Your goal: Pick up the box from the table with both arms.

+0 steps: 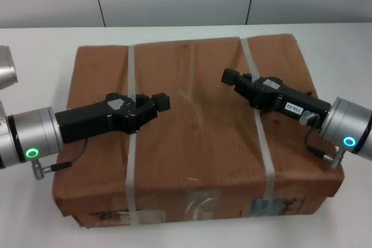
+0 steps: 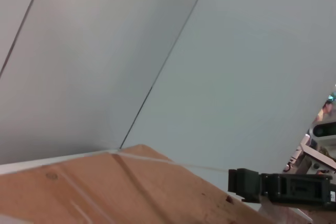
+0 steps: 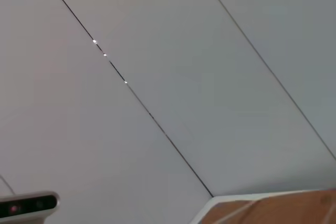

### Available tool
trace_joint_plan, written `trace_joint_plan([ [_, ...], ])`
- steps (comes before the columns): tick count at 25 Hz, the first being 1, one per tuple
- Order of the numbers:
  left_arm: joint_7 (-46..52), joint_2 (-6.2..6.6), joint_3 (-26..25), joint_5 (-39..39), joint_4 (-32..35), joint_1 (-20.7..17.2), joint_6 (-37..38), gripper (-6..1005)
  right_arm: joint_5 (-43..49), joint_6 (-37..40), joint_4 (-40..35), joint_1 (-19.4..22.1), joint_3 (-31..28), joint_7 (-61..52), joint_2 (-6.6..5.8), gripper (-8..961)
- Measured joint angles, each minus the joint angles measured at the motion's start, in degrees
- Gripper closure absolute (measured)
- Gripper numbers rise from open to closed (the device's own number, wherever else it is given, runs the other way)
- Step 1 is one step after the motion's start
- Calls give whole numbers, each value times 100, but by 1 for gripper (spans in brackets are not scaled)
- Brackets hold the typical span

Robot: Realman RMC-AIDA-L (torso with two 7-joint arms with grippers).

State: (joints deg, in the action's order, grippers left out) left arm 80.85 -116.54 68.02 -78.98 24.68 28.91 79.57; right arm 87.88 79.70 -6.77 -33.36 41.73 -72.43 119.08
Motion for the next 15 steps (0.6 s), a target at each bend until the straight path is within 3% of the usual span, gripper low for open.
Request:
trace_joint_plan([
  [15, -38, 0, 0, 1, 33, -46, 95, 897, -90, 231, -9, 37, 0, 7, 0, 911],
])
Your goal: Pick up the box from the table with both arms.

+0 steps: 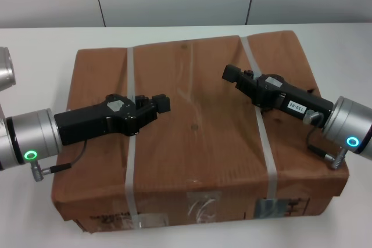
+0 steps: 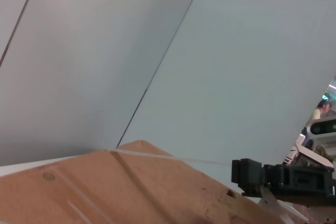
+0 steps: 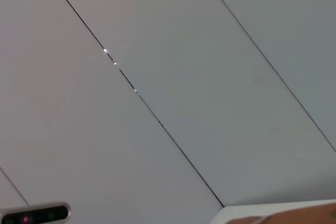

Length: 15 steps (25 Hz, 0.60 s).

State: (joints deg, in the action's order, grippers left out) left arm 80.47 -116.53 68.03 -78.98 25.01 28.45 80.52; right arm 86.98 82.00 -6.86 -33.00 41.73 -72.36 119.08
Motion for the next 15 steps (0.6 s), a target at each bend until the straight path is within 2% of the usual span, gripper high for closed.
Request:
trace_joint_plan([
  [15, -1, 9, 0, 0, 79, -36, 70, 898, 0, 85, 1, 23, 2, 2, 0, 912],
])
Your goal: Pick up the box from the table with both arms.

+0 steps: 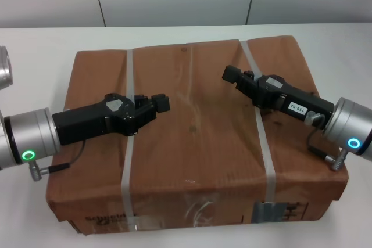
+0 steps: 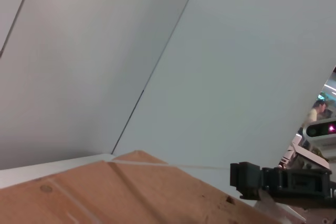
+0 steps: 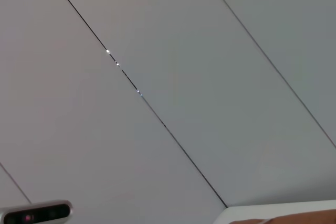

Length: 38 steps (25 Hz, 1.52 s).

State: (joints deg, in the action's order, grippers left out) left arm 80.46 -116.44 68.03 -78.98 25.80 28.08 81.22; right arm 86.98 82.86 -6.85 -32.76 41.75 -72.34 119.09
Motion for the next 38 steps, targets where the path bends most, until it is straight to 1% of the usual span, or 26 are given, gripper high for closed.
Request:
trace_joint_plan([
  [15, 31, -1, -50, -2, 220, -140, 2, 898, 1, 58, 0, 25, 0, 52, 0, 912],
  [38, -10, -17, -71, -4, 215, -172, 2, 898, -5, 116, 0, 19, -9, 74, 0, 912],
])
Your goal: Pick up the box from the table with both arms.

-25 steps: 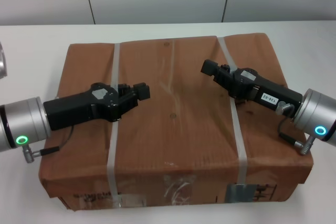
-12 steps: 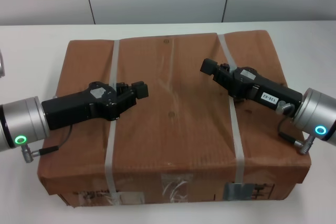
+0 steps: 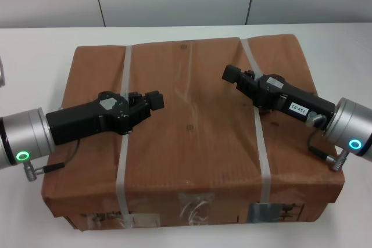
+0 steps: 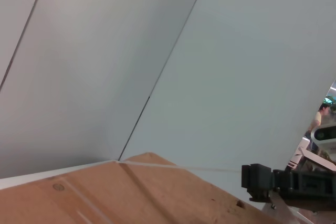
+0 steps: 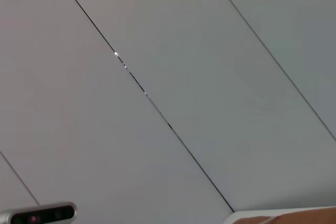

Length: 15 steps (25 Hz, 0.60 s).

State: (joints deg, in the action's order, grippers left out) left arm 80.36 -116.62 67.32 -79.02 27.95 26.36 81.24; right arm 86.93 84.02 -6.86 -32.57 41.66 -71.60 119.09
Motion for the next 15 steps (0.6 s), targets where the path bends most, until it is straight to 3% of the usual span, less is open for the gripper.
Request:
trace_joint_plan([
  [15, -53, -20, 0, 0, -14, -41, -1, 898, -4, 0, 17, 23, 0, 73, 0, 912],
])
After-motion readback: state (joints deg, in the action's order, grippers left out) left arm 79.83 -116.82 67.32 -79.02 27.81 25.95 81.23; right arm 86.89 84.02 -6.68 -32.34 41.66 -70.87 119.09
